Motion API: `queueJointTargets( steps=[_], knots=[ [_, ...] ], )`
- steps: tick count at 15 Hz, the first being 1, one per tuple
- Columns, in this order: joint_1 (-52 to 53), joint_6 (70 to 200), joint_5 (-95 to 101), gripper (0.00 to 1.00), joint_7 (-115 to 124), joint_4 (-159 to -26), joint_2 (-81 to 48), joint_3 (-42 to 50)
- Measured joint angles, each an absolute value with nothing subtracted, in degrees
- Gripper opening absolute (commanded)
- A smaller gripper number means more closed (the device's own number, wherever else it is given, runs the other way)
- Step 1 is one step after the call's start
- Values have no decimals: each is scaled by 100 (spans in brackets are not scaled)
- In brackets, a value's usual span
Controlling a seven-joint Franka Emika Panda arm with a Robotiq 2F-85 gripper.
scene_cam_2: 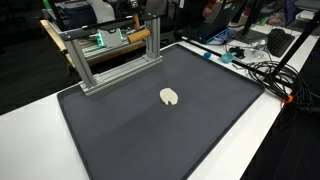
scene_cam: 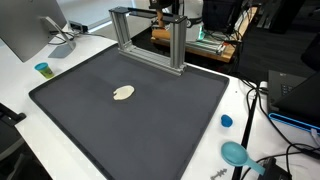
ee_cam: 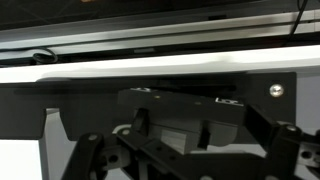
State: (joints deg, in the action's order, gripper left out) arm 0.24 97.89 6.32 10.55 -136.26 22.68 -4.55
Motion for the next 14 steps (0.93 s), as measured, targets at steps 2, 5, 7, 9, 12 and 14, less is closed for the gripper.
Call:
queueJointTargets(
  steps=[2,5,7,9,12,14],
  knots=[
    [30,9778,619,100,907,-13607,2269,-434],
    [94,9781,613,100,640,-13601,2270,-427],
    [199,9786,613,100,575,-13609,2274,-461],
    [315,9782,605,100,562,-13632,2272,-507],
    [406,9768,611,100,553,-13639,2248,-561],
    [398,9767,661,100,612,-13639,2217,-581]
  ],
)
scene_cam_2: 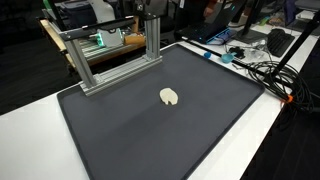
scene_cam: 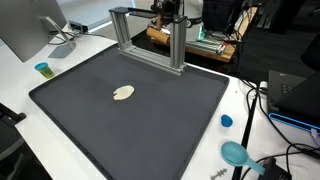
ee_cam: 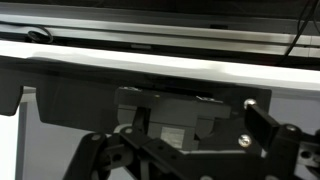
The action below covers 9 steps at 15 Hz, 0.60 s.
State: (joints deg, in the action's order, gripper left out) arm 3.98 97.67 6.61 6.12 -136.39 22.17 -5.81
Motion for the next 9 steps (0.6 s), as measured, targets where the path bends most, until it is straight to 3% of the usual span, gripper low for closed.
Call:
queueJointTargets(
  steps=[9],
  knots=[
    [229,9697,878,100,1017,-13561,1874,-557]
  ],
)
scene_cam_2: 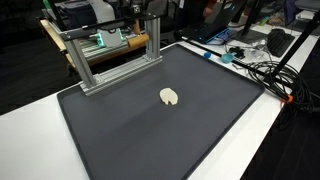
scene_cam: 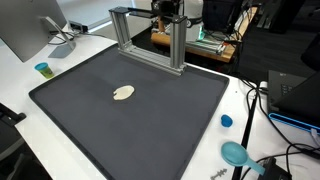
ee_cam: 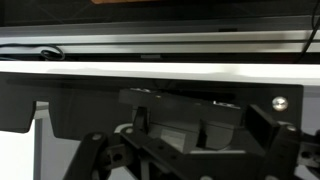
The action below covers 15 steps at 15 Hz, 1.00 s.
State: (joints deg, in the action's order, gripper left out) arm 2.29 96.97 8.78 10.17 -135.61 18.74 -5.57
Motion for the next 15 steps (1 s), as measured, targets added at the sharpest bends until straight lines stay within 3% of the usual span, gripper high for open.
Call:
queueJointTargets(
  steps=[15],
  knots=[
    [112,9179,-410,100,-166,-13131,1859,231]
  ],
)
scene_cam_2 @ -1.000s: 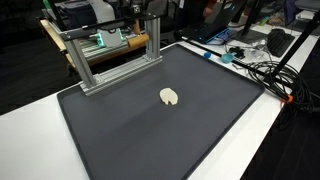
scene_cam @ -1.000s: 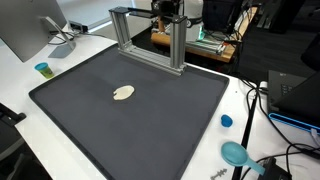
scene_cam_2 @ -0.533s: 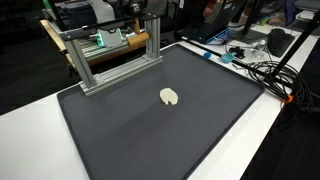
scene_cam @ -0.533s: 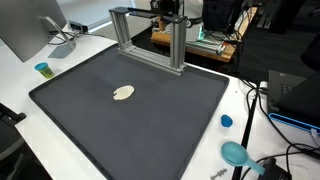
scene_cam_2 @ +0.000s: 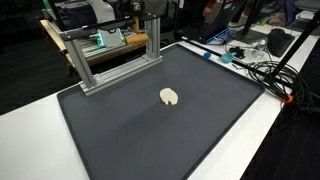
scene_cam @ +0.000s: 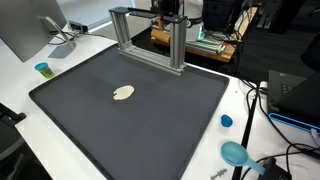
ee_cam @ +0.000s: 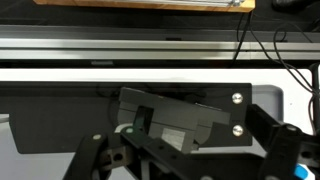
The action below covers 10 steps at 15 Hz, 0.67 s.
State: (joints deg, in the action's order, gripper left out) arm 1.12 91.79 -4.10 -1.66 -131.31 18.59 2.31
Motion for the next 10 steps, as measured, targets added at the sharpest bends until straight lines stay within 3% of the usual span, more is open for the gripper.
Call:
queueJointTargets(
  steps=[10],
  knots=[
    [77,8607,-500,100,-211,-12957,1827,183]
  ],
)
